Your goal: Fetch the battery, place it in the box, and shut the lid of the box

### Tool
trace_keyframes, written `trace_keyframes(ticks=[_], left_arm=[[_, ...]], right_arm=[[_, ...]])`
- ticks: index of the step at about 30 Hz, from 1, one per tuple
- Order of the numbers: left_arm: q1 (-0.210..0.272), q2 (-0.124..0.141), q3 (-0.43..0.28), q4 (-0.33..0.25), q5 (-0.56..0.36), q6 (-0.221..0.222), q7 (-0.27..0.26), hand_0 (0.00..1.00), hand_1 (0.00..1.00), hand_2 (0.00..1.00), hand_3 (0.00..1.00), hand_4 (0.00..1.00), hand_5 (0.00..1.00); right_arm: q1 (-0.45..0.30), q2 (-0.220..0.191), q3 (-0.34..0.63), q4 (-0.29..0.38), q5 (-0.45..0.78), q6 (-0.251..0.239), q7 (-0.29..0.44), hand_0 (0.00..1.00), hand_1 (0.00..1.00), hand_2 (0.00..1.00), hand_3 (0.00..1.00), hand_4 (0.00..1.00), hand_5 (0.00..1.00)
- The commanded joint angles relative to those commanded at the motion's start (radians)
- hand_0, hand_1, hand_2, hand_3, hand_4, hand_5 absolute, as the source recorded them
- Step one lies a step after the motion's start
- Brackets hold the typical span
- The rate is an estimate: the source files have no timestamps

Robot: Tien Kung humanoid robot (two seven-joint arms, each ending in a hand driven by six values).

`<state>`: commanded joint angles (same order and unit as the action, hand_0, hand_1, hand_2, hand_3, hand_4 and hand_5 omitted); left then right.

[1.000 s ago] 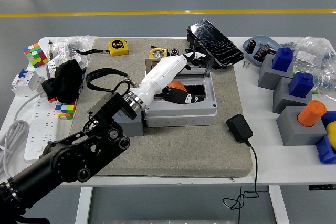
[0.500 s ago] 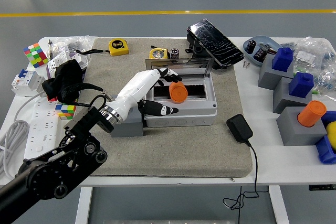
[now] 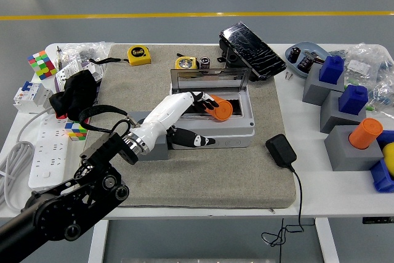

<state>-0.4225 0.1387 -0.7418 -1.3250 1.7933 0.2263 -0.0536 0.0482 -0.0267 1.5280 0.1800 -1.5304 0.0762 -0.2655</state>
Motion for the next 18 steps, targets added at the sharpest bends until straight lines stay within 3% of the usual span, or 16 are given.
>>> trace_keyframes(ticks=[12,18], left_arm=[[-0.1,-0.097,0.103,0.047,-0.05,-0.001,-0.025,0.492,0.613,0.627,0.635,0.998,0.168],[-0.106,-0.1,0.078,0.03,-0.047,0.002,-0.029,0.493,0.615,0.629,0.636,0.998,0.172]], right_arm=[[0.002,-0.001,-0.006,0.0,0.003,0.0,-0.002,0.639,0.665,0.674,0.606,0.993,0.586],[0.001,-0.002,-0.011,0.0,0.009,0.0,-0.001,0.639,0.665,0.674,0.606,0.993,0.586]])
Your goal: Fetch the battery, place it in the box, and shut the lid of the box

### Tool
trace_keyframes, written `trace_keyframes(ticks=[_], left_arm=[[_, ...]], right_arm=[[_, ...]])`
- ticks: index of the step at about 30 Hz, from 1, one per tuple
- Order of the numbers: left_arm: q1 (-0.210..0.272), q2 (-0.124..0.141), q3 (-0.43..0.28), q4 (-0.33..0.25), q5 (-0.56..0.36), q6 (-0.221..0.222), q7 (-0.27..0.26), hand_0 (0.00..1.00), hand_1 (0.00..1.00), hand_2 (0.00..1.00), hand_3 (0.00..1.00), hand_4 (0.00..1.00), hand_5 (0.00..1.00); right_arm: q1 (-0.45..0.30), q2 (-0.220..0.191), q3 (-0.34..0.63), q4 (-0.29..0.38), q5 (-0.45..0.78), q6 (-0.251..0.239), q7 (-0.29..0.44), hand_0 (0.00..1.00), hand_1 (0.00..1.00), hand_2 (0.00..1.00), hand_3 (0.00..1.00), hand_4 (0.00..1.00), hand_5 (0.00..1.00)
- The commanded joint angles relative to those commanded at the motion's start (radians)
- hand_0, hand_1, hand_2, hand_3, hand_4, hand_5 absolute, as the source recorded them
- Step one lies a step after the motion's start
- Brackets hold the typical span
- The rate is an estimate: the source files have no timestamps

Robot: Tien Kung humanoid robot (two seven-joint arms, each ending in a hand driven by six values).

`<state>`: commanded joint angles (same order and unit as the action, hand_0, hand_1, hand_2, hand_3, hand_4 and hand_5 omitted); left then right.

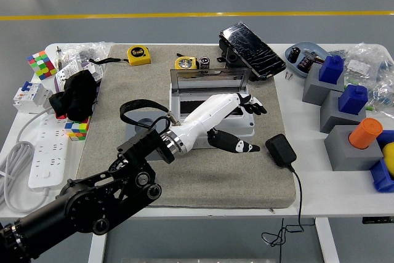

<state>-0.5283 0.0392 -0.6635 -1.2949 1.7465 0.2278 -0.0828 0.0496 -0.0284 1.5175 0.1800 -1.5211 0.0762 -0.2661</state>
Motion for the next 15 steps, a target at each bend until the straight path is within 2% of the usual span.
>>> trace_keyframes(ticks=[6,7,12,13,15], left_arm=[[-0.02,0.009,-0.081,0.007,0.017,0.007,0.0,0.498,0.618,0.633,0.64,0.998,0.181],[-0.024,0.009,-0.1,0.012,0.021,0.005,0.005,0.627,0.716,0.713,0.747,0.998,0.209],[-0.043,0.009,-0.179,0.049,0.044,-0.005,0.023,0.627,0.716,0.713,0.747,0.998,0.209],[-0.046,0.01,-0.189,0.057,0.049,-0.006,0.025,0.699,0.76,0.747,0.778,0.998,0.227],[-0.051,0.012,-0.209,0.076,0.056,-0.007,0.025,0.699,0.76,0.747,0.778,0.998,0.227]], right_arm=[[-0.001,0.0,0.004,0.0,-0.005,0.0,-0.001,0.639,0.665,0.674,0.606,0.993,0.586],[-0.001,0.0,0.002,0.0,-0.003,0.0,-0.001,0.639,0.665,0.674,0.605,0.993,0.586],[0.002,0.0,-0.008,0.0,0.005,0.001,0.001,0.639,0.665,0.674,0.605,0.993,0.586],[0.002,0.001,-0.007,0.0,0.006,0.001,0.001,0.639,0.665,0.674,0.605,0.993,0.586],[0.002,0.001,-0.007,0.0,0.007,0.0,0.0,0.639,0.665,0.674,0.605,0.993,0.586]])
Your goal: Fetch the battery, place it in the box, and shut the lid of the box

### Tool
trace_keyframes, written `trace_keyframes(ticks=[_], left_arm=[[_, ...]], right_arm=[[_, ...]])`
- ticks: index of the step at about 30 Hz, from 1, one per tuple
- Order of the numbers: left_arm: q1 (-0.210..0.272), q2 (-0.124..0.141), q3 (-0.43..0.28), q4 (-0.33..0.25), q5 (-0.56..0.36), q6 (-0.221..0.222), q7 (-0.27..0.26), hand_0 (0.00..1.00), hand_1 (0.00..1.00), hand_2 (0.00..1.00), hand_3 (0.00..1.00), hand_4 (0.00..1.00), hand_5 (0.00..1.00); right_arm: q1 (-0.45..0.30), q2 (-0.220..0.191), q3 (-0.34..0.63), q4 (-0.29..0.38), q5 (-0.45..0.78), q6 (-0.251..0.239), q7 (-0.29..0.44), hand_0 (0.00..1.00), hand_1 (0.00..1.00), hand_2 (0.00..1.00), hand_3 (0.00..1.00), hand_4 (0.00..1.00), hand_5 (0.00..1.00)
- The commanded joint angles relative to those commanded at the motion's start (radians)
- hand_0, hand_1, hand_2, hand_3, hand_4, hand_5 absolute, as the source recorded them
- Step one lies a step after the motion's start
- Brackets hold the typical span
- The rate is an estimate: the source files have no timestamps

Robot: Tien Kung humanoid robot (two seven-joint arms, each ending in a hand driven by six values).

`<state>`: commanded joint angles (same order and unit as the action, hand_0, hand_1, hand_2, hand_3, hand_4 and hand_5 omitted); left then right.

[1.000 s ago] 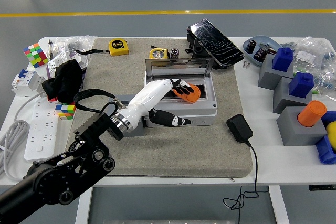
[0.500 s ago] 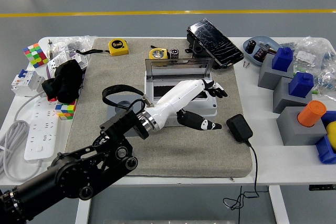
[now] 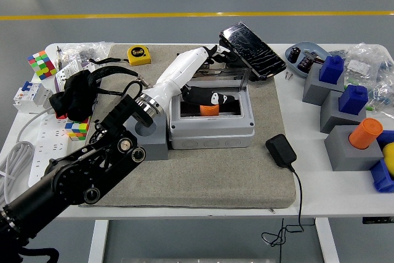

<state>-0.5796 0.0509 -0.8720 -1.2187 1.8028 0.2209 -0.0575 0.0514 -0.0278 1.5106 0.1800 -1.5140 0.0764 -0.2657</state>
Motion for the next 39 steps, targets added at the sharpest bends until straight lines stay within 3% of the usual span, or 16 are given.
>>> trace_keyframes(ticks=[9,27,39], left_arm=[[0.004,0.009,-0.007,0.047,0.028,-0.028,0.04,0.714,0.777,0.753,0.781,0.998,0.241],[0.062,0.034,0.079,-0.084,0.025,-0.08,0.118,0.669,0.737,0.719,0.751,0.993,0.256],[0.072,0.047,0.11,-0.097,0.012,-0.092,0.129,0.659,0.733,0.715,0.747,0.989,0.284]], right_arm=[[-0.001,-0.001,0.001,0.0,-0.001,-0.001,0.0,0.639,0.665,0.674,0.605,0.993,0.585],[-0.003,0.0,0.002,0.0,-0.003,0.0,0.001,0.639,0.665,0.674,0.606,0.993,0.585],[-0.005,0.001,0.003,0.0,-0.005,0.0,0.0,0.639,0.665,0.674,0.606,0.993,0.586]])
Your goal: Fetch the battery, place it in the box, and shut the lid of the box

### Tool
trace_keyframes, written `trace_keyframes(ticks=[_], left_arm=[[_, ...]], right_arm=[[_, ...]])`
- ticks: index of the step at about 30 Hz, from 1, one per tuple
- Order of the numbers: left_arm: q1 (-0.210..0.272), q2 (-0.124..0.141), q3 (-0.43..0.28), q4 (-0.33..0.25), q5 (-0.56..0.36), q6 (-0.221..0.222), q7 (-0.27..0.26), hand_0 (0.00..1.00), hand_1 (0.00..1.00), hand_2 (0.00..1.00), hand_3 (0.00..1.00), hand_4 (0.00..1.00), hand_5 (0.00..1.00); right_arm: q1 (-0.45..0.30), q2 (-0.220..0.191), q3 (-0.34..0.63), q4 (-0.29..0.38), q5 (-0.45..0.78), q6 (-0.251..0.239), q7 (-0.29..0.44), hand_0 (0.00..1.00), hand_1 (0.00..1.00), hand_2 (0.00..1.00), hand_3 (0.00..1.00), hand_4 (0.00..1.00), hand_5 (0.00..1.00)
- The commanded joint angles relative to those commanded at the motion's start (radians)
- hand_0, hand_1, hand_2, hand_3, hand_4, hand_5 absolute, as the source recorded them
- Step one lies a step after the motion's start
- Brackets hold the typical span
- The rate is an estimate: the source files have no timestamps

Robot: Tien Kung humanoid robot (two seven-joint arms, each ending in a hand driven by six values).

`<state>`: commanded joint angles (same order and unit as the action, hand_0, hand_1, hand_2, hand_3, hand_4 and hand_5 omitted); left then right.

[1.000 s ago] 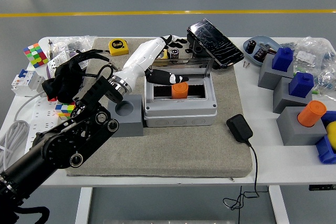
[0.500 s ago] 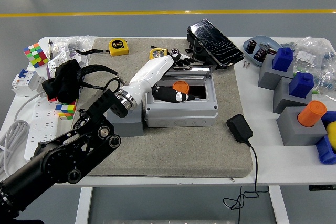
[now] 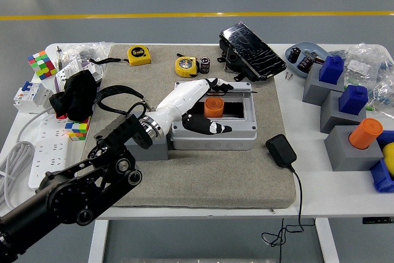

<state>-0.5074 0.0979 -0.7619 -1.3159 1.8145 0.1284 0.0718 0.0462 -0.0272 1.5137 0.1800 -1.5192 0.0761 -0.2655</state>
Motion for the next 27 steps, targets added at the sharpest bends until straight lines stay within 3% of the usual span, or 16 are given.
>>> trace_keyframes(ticks=[17,27], left_arm=[[0.018,0.001,0.011,-0.008,-0.025,-0.011,0.006,0.638,0.73,0.713,0.746,0.99,0.298],[0.065,-0.008,-0.097,-0.077,-0.027,-0.002,-0.012,0.632,0.729,0.714,0.745,0.991,0.304]], right_arm=[[0.002,0.001,0.0,0.0,-0.001,0.0,0.0,0.639,0.666,0.674,0.606,0.994,0.587],[0.0,0.002,0.003,0.0,-0.001,-0.001,0.001,0.639,0.665,0.674,0.606,0.993,0.586]])
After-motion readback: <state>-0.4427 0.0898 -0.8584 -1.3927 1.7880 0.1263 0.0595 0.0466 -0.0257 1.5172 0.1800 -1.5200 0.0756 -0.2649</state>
